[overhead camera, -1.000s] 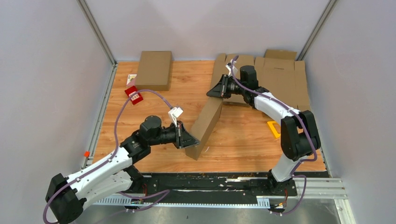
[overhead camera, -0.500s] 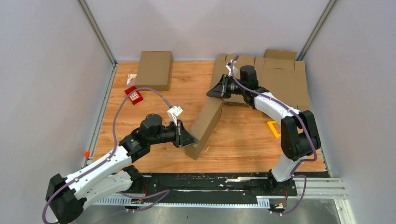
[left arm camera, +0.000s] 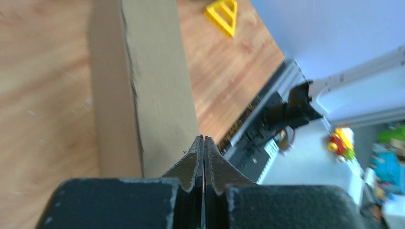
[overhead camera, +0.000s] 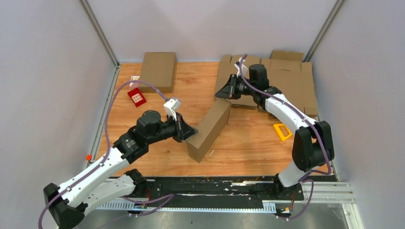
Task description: Fold the paper box
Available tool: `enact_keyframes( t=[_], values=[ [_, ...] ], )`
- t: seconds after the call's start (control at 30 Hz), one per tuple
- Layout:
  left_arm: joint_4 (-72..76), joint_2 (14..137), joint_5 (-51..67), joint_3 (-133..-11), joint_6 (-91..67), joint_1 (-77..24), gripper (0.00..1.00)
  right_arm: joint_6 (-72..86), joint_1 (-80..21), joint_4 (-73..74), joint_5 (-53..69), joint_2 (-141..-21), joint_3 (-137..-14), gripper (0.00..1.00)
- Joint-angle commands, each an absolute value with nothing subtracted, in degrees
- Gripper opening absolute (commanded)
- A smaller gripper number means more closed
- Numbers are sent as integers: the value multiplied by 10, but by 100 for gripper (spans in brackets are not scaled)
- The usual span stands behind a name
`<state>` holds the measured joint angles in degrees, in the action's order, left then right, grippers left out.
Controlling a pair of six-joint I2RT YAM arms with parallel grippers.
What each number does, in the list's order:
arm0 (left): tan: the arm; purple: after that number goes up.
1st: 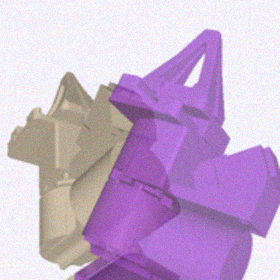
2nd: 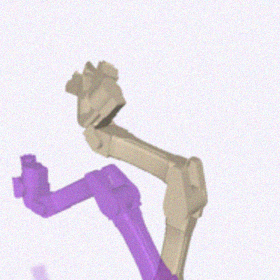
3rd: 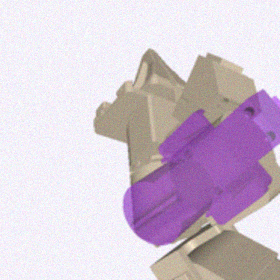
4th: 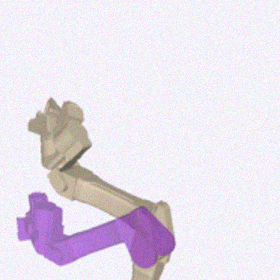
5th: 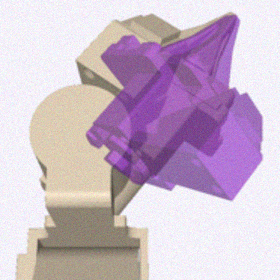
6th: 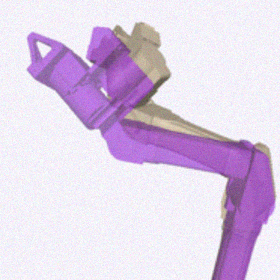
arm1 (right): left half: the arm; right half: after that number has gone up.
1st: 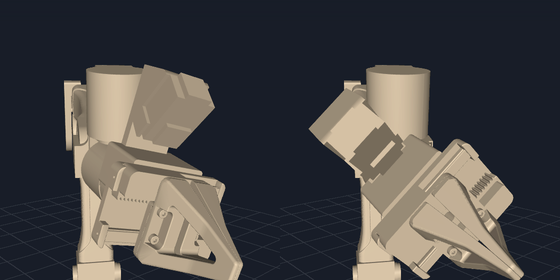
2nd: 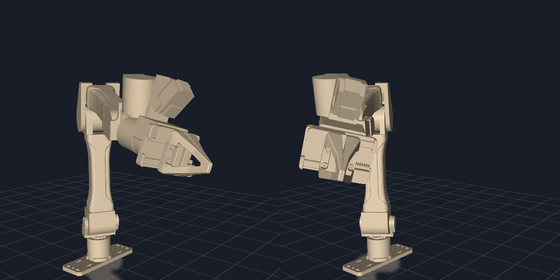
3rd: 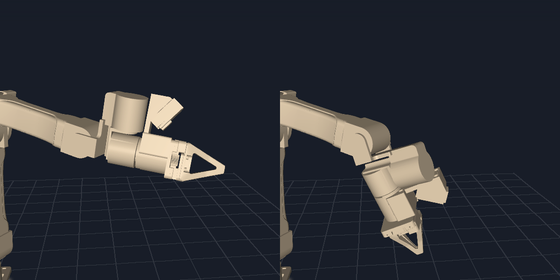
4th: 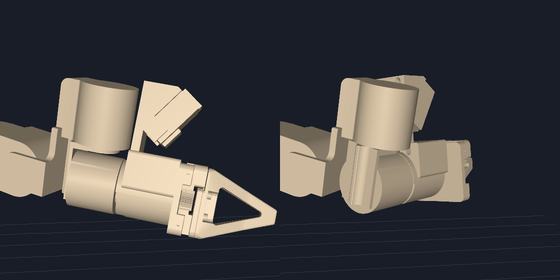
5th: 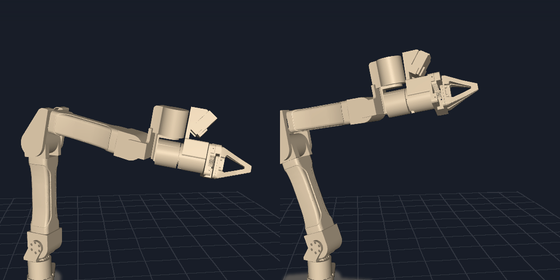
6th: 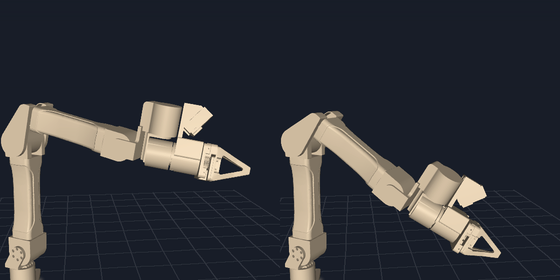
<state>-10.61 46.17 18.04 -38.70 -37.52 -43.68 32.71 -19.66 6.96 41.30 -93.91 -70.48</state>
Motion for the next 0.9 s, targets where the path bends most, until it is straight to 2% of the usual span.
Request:
enact_keyframes(
  t=[0.0, 0.13, 0.27, 0.37, 0.4, 0.47, 0.5, 0.53, 0.57, 0.7, 0.77, 0.87],
  values=[
    [-211, 463, 57, -499, -268, -429, 4, 275, -190, 105, 382, -868, -741, 2],
    [-253, 455, -87, -550, -215, -428, 9, 237, -185, 117, 310, -798, -701, 1],
    [-256, 426, -200, -533, -215, -408, 40, 200, -180, 111, 203, -702, -617, 2],
    [-231, 428, -215, -501, -251, -389, 83, 193, -180, 77, 147, -634, -547, 3],
    [-199, 439, -273, -466, -282, -389, 100, 188, -180, 85, 42, -577, -507, 44],
    [-174, 443, -301, -443, -279, -388, 100, 213, -180, 81, -75, -541, -474, 77],
    [-155, 445, -308, -431, -266, -388, 100, 254, -180, 69, -139, -520, -449, 90],
    [-129, 446, -309, -413, -248, -388, 100, 279, -180, 52, -184, -500, -419, 98],
    [-101, 447, -310, -393, -227, -388, 100, 254, -180, 18, -192, -477, -383, 100],
    [4, 451, -332, -321, -128, -389, 100, 57, -180, -181, -67, -393, -231, 100],
    [21, 459, -342, -316, -92, -389, 100, 33, -180, -214, -88, -386, -201, 100],
    [88, 484, -423, -287, -47, -376, 100, -15, -179, -236, -138, -424, -184, 100]
  ],
)
